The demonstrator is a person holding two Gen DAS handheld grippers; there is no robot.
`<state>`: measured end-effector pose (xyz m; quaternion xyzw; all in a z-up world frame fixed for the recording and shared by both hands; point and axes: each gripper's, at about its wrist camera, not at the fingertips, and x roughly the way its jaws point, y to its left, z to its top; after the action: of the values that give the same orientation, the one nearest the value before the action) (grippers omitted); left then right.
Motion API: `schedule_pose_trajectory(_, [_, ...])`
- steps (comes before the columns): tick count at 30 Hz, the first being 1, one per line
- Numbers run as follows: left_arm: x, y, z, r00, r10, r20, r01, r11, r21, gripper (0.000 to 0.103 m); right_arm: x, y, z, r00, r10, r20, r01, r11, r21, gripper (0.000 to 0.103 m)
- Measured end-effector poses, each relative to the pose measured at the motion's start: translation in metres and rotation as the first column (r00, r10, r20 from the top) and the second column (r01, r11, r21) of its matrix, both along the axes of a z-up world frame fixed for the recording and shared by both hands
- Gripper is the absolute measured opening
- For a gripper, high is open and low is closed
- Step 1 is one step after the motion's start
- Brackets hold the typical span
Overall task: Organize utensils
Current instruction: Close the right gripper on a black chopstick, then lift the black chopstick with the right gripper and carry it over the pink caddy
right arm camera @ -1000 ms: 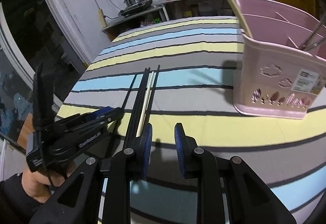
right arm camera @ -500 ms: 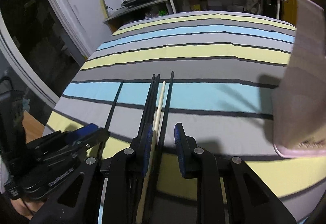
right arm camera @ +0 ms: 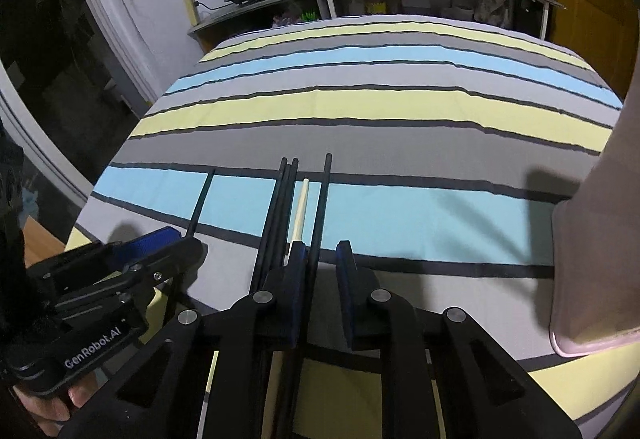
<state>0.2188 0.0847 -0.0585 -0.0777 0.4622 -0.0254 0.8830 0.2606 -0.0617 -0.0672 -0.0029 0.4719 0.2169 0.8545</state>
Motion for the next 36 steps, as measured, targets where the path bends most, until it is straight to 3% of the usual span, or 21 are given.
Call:
schedule_pose_trajectory(6, [-0.002, -0.004, 0.0, 1.0, 0.012, 0.002, -0.012, 0.999, 0.038, 0.025, -0.004, 0.009, 0.001, 0.999, 0.025, 0.027, -0.023, 0.997, -0.075, 0.007])
schedule_pose_trajectory(8, [0.001, -0.005, 0.0, 1.0, 0.016, -0.001, -0.016, 0.997, 0.072, 0.014, -0.004, 0.008, 0.001, 0.999, 0.026, 0.026, -0.024, 0.997, -0.075, 0.007])
schedule_pose_trajectory(9, [0.001, -0.004, 0.0, 1.0, 0.018, -0.003, -0.018, 0.998, 0.067, 0.008, -0.003, 0.007, 0.001, 1.0, 0.025, 0.019, -0.024, 0.998, -0.062, 0.006])
schedule_pose_trajectory(12, [0.002, 0.007, 0.001, 0.999, 0.03, -0.015, -0.03, 1.0, -0.005, 0.007, -0.006, 0.004, 0.005, 1.0, 0.024, 0.013, -0.023, 0.999, -0.034, 0.006])
schedule_pose_trajectory(16, [-0.005, 0.01, 0.009, 0.999, 0.032, 0.005, -0.032, 0.999, -0.035, 0.007, -0.012, 0.0, 0.019, 0.999, 0.027, 0.034, -0.027, 1.0, -0.003, 0.006])
schedule_pose_trajectory(36, [-0.075, -0.002, 0.121, 0.978, -0.054, 0.204, 0.077, 0.991, -0.109, 0.005, -0.071, -0.038, 0.115, 0.983, 0.006, 0.184, -0.031, 0.991, 0.131, 0.005])
